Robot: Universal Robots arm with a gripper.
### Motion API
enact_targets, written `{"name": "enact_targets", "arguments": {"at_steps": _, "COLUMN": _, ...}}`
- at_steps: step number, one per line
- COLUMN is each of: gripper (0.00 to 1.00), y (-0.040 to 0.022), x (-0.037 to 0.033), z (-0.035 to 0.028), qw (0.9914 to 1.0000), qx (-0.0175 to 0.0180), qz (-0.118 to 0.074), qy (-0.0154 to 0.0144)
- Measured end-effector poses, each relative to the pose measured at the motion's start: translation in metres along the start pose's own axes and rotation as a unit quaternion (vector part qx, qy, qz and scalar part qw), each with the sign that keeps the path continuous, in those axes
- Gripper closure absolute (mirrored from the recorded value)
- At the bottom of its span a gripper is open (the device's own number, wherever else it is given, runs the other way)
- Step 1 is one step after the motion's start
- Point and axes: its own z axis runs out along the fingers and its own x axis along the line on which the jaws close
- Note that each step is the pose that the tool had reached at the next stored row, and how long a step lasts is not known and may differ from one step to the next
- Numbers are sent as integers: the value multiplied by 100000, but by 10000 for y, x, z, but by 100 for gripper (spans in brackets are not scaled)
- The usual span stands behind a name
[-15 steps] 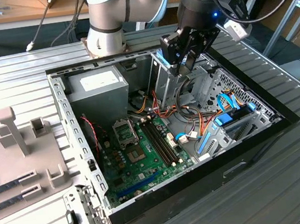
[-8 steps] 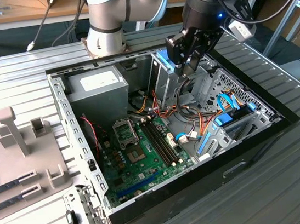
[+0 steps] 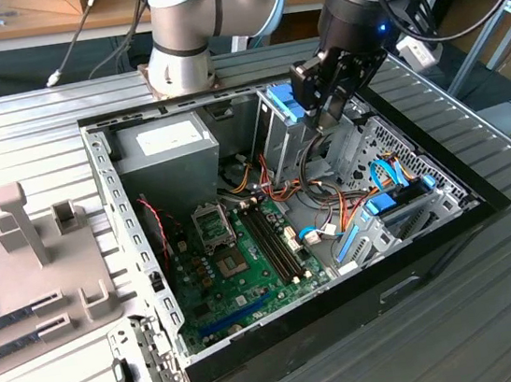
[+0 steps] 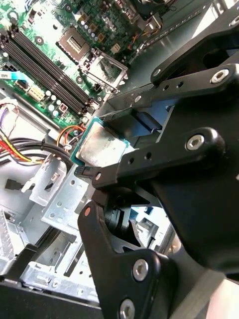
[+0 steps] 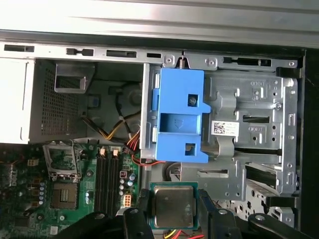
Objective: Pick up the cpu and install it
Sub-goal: 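Pick up the cpu and move it towards the insertion slot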
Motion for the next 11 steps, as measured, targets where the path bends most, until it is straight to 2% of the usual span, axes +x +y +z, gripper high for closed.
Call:
{"name": "enact_targets", "arguments": {"at_steps": 5, "gripper": 53, "y": -65, "x": 15, "z": 8, "qw": 100000, "qx": 3, "qz": 25, "qy": -1}}
{"name": "enact_targets", "arguments": {"at_steps": 11, "gripper": 53, "y": -70, "x": 17, "z": 8, "qw": 100000, "qx": 1, "qz": 28, "qy": 1}}
